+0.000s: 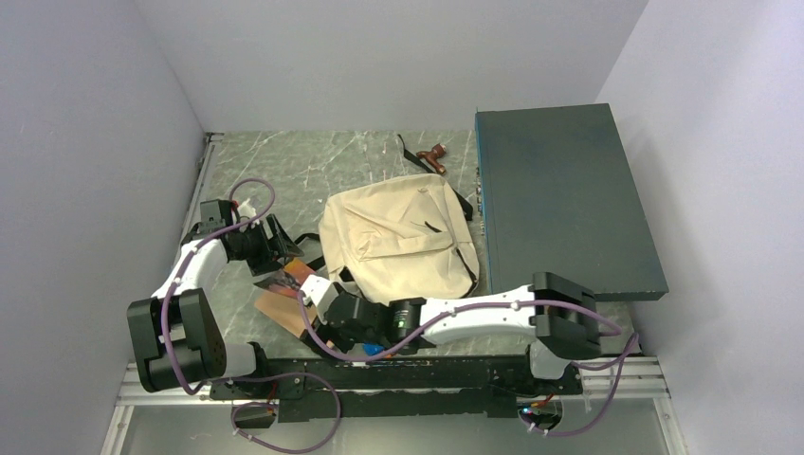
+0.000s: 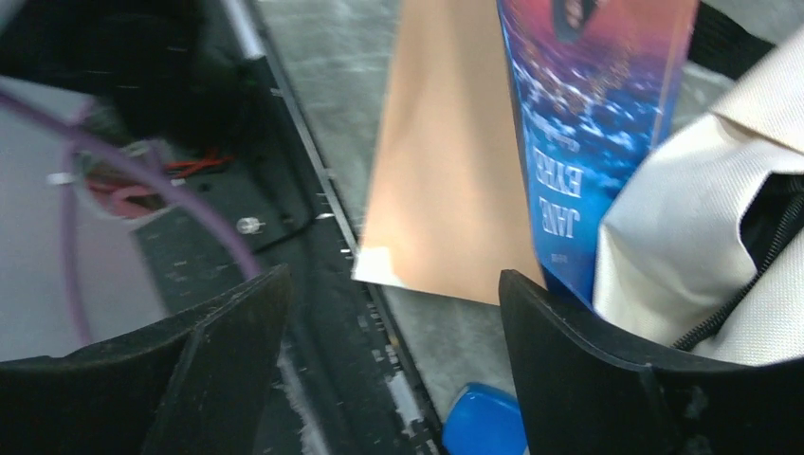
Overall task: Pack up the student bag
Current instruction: Pick up the book from the center of the board.
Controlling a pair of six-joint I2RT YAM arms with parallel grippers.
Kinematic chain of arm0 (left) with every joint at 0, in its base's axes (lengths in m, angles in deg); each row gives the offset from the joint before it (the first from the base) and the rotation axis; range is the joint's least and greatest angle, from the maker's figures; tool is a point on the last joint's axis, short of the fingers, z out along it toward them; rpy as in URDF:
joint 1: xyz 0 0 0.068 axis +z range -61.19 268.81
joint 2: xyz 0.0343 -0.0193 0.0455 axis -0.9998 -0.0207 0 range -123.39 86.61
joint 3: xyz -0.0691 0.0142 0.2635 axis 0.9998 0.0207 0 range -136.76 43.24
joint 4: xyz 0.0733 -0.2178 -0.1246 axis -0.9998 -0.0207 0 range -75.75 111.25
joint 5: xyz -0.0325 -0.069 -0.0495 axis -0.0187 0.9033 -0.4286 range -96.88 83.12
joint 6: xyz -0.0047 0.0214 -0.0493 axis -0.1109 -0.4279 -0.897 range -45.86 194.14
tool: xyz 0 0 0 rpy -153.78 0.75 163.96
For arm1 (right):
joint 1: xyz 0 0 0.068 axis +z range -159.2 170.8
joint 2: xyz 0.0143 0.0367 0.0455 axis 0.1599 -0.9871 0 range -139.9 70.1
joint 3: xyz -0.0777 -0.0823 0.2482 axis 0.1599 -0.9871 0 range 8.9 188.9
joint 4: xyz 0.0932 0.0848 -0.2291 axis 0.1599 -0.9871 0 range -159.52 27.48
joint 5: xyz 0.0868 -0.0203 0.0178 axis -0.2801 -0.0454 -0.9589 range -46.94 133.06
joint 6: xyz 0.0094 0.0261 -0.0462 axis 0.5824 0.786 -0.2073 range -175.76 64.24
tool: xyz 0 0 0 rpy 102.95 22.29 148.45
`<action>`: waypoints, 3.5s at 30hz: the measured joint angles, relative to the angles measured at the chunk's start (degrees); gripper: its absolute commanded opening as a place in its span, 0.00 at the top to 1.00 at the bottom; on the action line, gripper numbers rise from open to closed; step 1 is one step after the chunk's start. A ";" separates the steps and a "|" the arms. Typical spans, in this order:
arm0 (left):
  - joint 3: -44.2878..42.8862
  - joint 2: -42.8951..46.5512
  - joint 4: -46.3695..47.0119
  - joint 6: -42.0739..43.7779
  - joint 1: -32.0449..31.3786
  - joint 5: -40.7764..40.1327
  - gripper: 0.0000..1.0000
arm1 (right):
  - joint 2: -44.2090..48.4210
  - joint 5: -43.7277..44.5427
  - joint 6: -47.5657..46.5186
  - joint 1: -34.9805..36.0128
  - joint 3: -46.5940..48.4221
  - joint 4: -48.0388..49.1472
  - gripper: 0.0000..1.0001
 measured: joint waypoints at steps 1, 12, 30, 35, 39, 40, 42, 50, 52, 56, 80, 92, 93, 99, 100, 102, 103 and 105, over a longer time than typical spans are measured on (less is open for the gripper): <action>0.00 -0.02 0.00 0.02 0.00 0.00 0.23 | 1.03 -1.09 -0.31 0.28 -0.04 0.02 0.13; 0.00 -0.55 0.07 0.39 0.00 0.11 0.33 | 6.93 -5.14 -1.42 3.17 0.39 -1.09 0.16; -0.24 3.43 -0.92 -0.26 -0.28 4.02 0.14 | -9.77 2.75 0.20 -6.69 16.37 -8.92 0.42; -0.39 2.89 -2.73 -0.68 -0.31 0.74 0.00 | -11.19 3.37 1.09 -5.27 13.38 -10.14 0.48; -3.32 -1.20 -4.66 -0.13 -0.26 -3.87 0.04 | -11.17 2.47 2.75 -4.59 9.88 -8.63 0.55; -4.28 -2.43 -4.72 0.13 -0.33 -4.46 0.05 | -11.17 2.08 3.21 -4.57 8.81 -8.15 0.56; -7.30 -6.45 -5.07 1.16 -0.96 -5.75 0.05 | -11.17 1.66 3.96 -4.59 6.99 -7.41 0.58; -12.09 -18.25 -4.42 3.04 -5.86 -6.08 0.08 | -10.43 1.14 5.75 -4.70 3.65 -3.28 0.62; -13.70 -20.90 -4.76 3.87 -6.49 -6.08 0.08 | -10.14 1.14 6.12 -4.70 3.06 -2.54 0.62; -16.46 -23.37 -6.23 5.29 -8.31 -5.62 0.16 | -9.75 1.16 6.56 -4.74 2.34 -1.73 0.63; -0.24 10.05 -7.30 -4.94 -8.63 -4.35 0.02 | -6.58 -1.14 7.19 -6.45 0.11 -0.20 0.45; 13.22 39.01 -18.12 -31.36 -6.95 -25.81 0.02 | -5.90 -3.50 7.50 -7.28 1.05 -1.03 0.41; 14.27 39.04 -18.27 -32.44 -6.95 -25.92 0.04 | -5.90 -3.80 7.58 -7.45 1.07 -0.90 0.41; 18.23 36.44 -17.49 -34.77 -6.95 -23.87 0.16 | -5.95 -4.74 7.87 -8.24 1.07 -0.68 0.42; 18.47 35.93 -16.94 -34.80 -6.95 -23.61 0.18 | -6.01 -4.87 7.89 -8.28 1.07 -0.68 0.42; 18.95 35.32 -15.91 -34.82 -6.95 -23.17 0.24 | -6.29 -5.29 8.07 -8.28 1.07 -0.63 0.42; 19.21 35.30 -15.37 -34.80 -6.95 -22.95 0.26 | -6.56 -5.42 8.09 -8.28 1.07 -0.66 0.42; 20.00 35.30 -14.14 -34.53 -6.95 -22.56 0.27 | -6.97 -5.68 8.13 -8.28 1.07 -0.68 0.42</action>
